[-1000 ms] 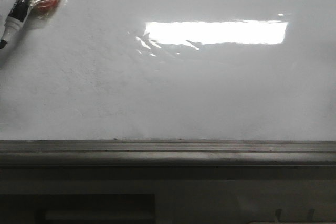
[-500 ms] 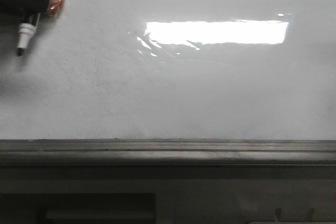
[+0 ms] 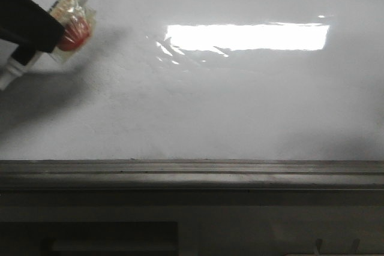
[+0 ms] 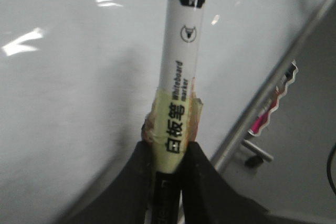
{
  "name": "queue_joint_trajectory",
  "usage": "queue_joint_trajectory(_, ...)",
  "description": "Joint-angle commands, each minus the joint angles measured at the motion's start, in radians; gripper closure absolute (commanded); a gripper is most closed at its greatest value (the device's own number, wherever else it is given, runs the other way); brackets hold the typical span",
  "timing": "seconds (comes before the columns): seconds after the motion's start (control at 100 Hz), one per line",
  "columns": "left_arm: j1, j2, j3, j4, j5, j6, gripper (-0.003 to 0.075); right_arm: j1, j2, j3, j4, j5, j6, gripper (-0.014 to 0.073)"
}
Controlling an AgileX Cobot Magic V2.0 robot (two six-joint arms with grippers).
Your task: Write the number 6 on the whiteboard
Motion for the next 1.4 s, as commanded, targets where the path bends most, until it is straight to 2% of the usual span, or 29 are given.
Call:
queue_joint_trajectory(0.0,-0.099,-0.019,-0.035,0.036,-0.01,0.007,0.0741,0.001,0.08,-0.081,0.184,0.098,-0.143,0.0179)
queue_joint_trajectory(0.18,-0.303,-0.017,-0.035,0.122,-0.149,-0.009,0.0741,0.016,0.246,-0.22,0.209,0.307,-0.166,0.0179)
queue_joint_trajectory(0.35,-0.424,-0.001,-0.039,0.122,-0.274,-0.009,0.0741,0.097,0.353,-0.296,0.209,0.356,-0.166,0.0179)
queue_joint_trajectory(0.7,-0.464,0.087,-0.134,0.124,-0.27,-0.012,0.0741,0.372,0.489,-0.389,0.192,0.208,-0.166,0.0179)
queue_joint_trajectory(0.94,-0.464,0.102,-0.136,0.125,-0.266,-0.012,0.0741,0.413,0.566,-0.42,0.188,0.186,-0.166,0.0184)
queue_joint_trajectory(1.05,-0.464,0.102,-0.136,0.125,-0.268,-0.01,0.0741,0.413,0.592,-0.428,0.188,0.212,-0.185,0.0279)
queue_joint_trajectory(1.31,-0.464,0.102,-0.136,0.125,-0.27,0.0,0.0738,0.414,0.612,-0.43,0.193,0.238,-0.237,0.0666)
queue_joint_trajectory(1.39,-0.464,0.102,-0.136,0.13,-0.268,0.008,0.0718,0.414,0.612,-0.43,0.193,0.237,-0.237,0.0657)
